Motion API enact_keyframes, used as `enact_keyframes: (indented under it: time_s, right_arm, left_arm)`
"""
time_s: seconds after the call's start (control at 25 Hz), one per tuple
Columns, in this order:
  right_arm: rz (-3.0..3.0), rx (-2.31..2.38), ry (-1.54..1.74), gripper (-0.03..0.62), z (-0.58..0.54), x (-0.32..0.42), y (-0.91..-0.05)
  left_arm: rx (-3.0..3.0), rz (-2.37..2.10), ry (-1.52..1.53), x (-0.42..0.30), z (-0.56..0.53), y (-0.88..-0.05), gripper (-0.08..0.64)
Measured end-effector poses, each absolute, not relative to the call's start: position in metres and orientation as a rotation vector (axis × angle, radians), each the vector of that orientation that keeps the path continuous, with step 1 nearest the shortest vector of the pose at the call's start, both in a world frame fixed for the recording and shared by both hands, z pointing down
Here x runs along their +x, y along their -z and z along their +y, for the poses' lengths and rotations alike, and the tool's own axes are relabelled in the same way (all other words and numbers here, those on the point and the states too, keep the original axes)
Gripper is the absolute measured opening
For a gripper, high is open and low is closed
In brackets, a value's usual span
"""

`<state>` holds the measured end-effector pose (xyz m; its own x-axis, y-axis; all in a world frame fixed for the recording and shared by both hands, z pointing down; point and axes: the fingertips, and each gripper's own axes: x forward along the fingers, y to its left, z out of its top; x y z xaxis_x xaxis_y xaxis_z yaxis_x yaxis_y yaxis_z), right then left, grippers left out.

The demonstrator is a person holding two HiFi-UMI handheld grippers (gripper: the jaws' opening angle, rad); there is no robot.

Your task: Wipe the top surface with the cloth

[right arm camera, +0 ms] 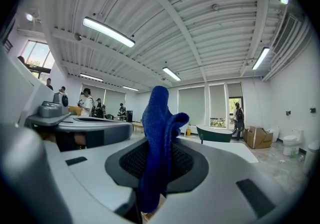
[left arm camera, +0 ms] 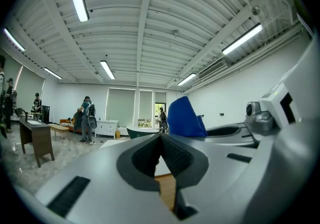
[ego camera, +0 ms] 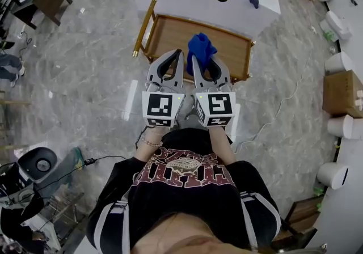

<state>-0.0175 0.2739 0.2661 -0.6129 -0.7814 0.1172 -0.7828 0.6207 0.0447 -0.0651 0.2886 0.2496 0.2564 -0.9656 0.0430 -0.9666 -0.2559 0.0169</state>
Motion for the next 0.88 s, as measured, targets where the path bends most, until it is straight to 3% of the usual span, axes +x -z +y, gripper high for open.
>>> enact_keyframes:
  time_s: [0.88]
  right_arm:
    - [-2.818, 1.137, -0.025, 0.089, 0.114, -0.062, -0.268]
  left_arm:
    - [2.351, -2.02, -0.055, -0.1, 0.128, -0.252, 0.048]
